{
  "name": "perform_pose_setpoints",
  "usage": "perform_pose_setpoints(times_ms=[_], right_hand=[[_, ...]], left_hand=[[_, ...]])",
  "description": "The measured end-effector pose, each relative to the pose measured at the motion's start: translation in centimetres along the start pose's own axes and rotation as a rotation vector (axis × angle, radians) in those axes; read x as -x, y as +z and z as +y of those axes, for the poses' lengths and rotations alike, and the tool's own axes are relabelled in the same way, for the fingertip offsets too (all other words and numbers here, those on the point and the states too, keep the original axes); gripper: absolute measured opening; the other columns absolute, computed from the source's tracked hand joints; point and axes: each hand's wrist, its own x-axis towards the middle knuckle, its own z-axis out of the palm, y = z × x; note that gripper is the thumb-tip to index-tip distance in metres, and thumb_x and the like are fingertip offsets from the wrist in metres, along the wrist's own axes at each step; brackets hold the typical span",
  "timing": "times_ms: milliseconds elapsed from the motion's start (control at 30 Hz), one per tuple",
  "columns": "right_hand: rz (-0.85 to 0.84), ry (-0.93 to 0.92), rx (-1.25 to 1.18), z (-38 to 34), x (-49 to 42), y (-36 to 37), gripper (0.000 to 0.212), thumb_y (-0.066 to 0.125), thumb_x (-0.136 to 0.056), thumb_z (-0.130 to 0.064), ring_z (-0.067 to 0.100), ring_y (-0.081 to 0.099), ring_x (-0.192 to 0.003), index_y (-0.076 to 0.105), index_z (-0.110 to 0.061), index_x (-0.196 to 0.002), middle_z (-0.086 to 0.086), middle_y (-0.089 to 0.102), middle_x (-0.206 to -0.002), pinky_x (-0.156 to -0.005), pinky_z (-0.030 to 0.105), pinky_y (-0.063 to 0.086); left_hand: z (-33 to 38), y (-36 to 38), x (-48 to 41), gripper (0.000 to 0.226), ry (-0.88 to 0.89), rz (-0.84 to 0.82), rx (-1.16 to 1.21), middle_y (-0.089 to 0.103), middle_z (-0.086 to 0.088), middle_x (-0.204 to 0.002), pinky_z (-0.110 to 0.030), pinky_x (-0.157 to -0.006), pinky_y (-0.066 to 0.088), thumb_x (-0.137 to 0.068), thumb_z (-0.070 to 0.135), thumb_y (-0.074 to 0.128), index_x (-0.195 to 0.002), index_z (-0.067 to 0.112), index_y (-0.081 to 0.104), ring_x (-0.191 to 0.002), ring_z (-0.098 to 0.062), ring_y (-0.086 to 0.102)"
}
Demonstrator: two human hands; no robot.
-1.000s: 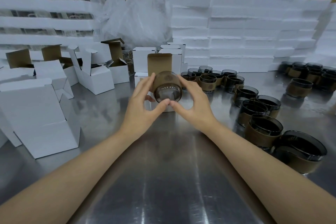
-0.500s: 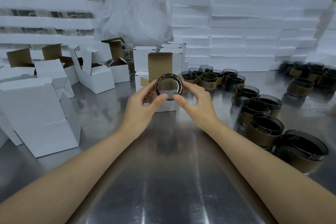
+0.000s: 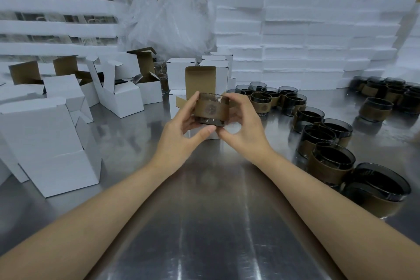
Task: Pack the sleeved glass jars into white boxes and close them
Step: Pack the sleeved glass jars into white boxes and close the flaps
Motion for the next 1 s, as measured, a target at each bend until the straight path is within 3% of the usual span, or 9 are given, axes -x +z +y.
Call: perform_pose_setpoints(times_ms=[100,200,333,467,567,833,933,1000], right_hand=[[-0.012,-0.035,-0.013,-0.2,-0.1,0.1,0.068,0.074,-0.070,0.002,0.013,0.061,-0.099,0.044,-0.020,-0.127,0.001,0.048,-0.129,-0.086,0.019,0.050],[-0.059,-0.038,-0.012,-0.6,-0.1,0.0,0.068,0.073,-0.071,0.005,0.014,0.059,-0.110,0.043,-0.015,-0.128,0.007,0.045,-0.137,-0.094,0.026,0.049],[-0.211,-0.084,-0.061,-1.2,0.1,-0.3,0.061,0.066,-0.079,-0.008,0.022,0.046,-0.130,0.038,-0.011,-0.134,0.012,0.042,-0.141,-0.108,0.043,0.040],[-0.193,-0.143,0.041,-1.4,0.1,0.0,0.062,0.070,-0.080,-0.016,0.010,0.043,-0.131,0.041,-0.012,-0.135,-0.002,0.045,-0.137,-0.111,0.030,0.035],[-0.152,-0.178,0.076,-1.1,0.2,0.1,0.073,0.075,-0.078,-0.014,0.013,0.046,-0.131,0.036,-0.013,-0.140,-0.003,0.046,-0.140,-0.109,0.038,0.040],[-0.122,-0.213,0.011,-0.8,0.2,0.3,0.078,0.080,-0.077,-0.020,0.011,0.046,-0.132,0.036,-0.017,-0.141,-0.011,0.044,-0.141,-0.109,0.036,0.040],[-0.115,-0.201,0.043,-0.9,0.1,0.2,0.073,0.080,-0.077,-0.020,0.012,0.047,-0.130,0.041,-0.012,-0.138,-0.004,0.048,-0.139,-0.108,0.035,0.041],[-0.092,-0.207,0.054,-1.1,0.0,0.3,0.069,0.078,-0.077,-0.021,0.008,0.048,-0.127,0.043,-0.011,-0.135,-0.007,0.050,-0.135,-0.106,0.028,0.041]], left_hand=[[-0.1,0.0,0.1,0.078,-0.011,-0.031,0.015,0.053,0.008,-0.139,-0.026,-0.107,0.040,-0.075,0.037,0.077,-0.140,0.045,0.033,-0.128,-0.010,0.050],[-0.4,-0.1,0.2,0.086,-0.024,-0.061,-0.001,0.051,0.011,-0.140,-0.031,-0.111,0.038,-0.074,0.038,0.078,-0.144,0.042,0.028,-0.131,-0.008,0.047],[-0.7,-0.2,0.2,0.101,-0.053,-0.048,-0.038,0.042,0.016,-0.144,-0.023,-0.109,0.037,-0.069,0.029,0.079,-0.148,0.040,0.017,-0.133,-0.001,0.041],[-0.4,0.0,0.0,0.089,0.062,0.053,-0.197,0.041,0.021,-0.131,-0.012,-0.103,0.035,-0.066,0.006,0.073,-0.136,0.044,0.033,-0.125,0.005,0.044],[-0.1,0.1,-0.1,0.085,0.153,0.105,-0.252,0.041,0.024,-0.124,-0.013,-0.102,0.035,-0.060,-0.009,0.070,-0.125,0.039,0.044,-0.121,0.000,0.046],[0.7,0.2,0.0,0.086,0.233,0.148,-0.281,0.039,0.018,-0.125,-0.019,-0.107,0.032,-0.054,-0.012,0.057,-0.126,0.033,0.046,-0.126,-0.005,0.043],[0.8,0.2,0.1,0.085,0.230,0.147,-0.274,0.040,0.017,-0.126,-0.021,-0.108,0.033,-0.056,-0.015,0.060,-0.127,0.030,0.046,-0.126,-0.005,0.043],[0.9,0.2,0.1,0.084,0.222,0.132,-0.277,0.040,0.018,-0.127,-0.025,-0.109,0.035,-0.060,-0.011,0.066,-0.131,0.030,0.043,-0.126,-0.005,0.043]])
